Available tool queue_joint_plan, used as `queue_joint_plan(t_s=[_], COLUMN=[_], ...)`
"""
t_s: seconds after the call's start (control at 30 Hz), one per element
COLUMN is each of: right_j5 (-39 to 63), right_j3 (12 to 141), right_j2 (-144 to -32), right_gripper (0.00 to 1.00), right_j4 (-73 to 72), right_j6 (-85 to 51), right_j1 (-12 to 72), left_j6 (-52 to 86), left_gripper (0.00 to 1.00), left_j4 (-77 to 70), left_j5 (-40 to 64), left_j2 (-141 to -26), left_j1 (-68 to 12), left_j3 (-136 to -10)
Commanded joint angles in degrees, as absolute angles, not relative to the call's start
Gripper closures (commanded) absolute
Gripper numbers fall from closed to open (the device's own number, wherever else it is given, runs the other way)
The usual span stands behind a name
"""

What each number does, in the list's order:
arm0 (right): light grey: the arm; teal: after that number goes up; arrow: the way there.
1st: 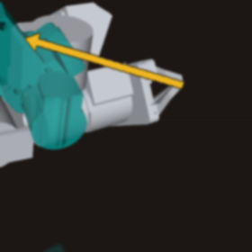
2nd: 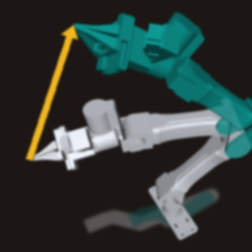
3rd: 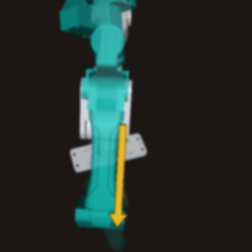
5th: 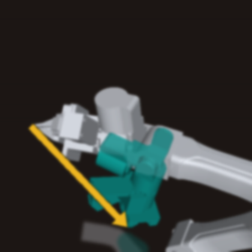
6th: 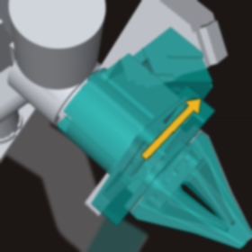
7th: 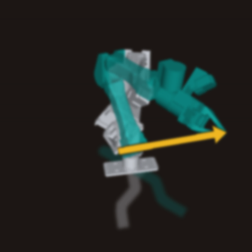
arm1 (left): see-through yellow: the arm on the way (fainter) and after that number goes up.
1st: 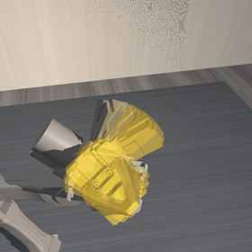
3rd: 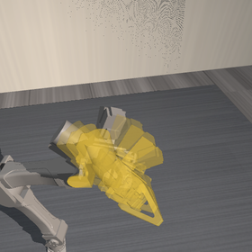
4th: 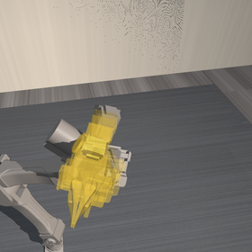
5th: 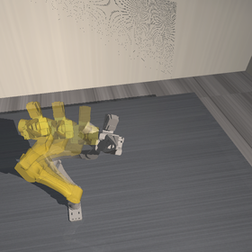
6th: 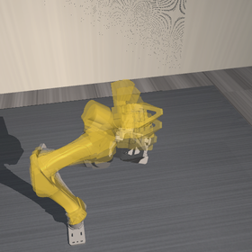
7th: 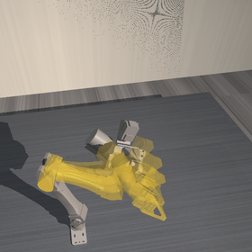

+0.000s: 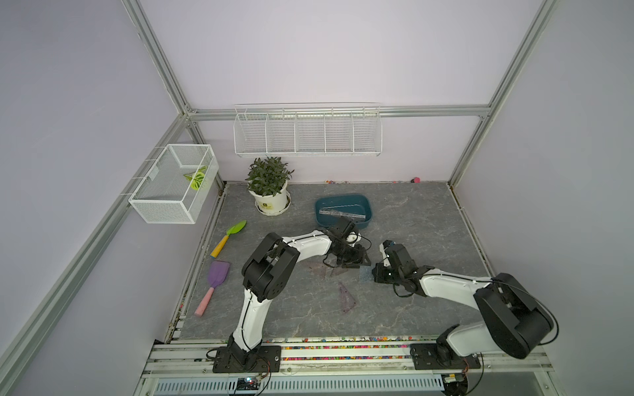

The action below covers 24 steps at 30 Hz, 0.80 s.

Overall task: Put the scattered rulers into the storage box
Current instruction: Pick up the ruler from the center of the board.

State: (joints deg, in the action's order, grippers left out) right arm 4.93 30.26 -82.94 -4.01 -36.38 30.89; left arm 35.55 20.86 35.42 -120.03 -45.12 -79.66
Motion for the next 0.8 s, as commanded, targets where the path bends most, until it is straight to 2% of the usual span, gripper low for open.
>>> queue_joint_plan(t_s=[0.0, 0.27, 0.6, 0.77], right_j5=[4.9, 7.7, 10.2, 9.8], right_j3=[28.5, 30.4, 30.9, 32.1], right_j2=[-81.8, -79.6, -81.8, -82.5], right_gripper=[0.88, 0.88, 0.89, 0.9], right_j4=[-1.0, -1.3, -4.0, -4.0], right_j6=[-36.4, -36.4, -37.1, -37.1], right_j1=[28.9, 27.4, 27.9, 29.0], left_j6=[36.1, 36.7, 37.7, 37.7], left_gripper=[0.43, 0.43, 0.5, 0.5], left_j4=[21.1, 20.7, 19.3, 19.5], left_j5=[33.9, 33.2, 32.6, 32.5], left_j2=[-121.5, -121.2, -120.2, -120.2], left_j1=[-45.3, -45.0, -43.9, -43.9], left_j3=[-79.0, -78.2, -76.4, -76.3])
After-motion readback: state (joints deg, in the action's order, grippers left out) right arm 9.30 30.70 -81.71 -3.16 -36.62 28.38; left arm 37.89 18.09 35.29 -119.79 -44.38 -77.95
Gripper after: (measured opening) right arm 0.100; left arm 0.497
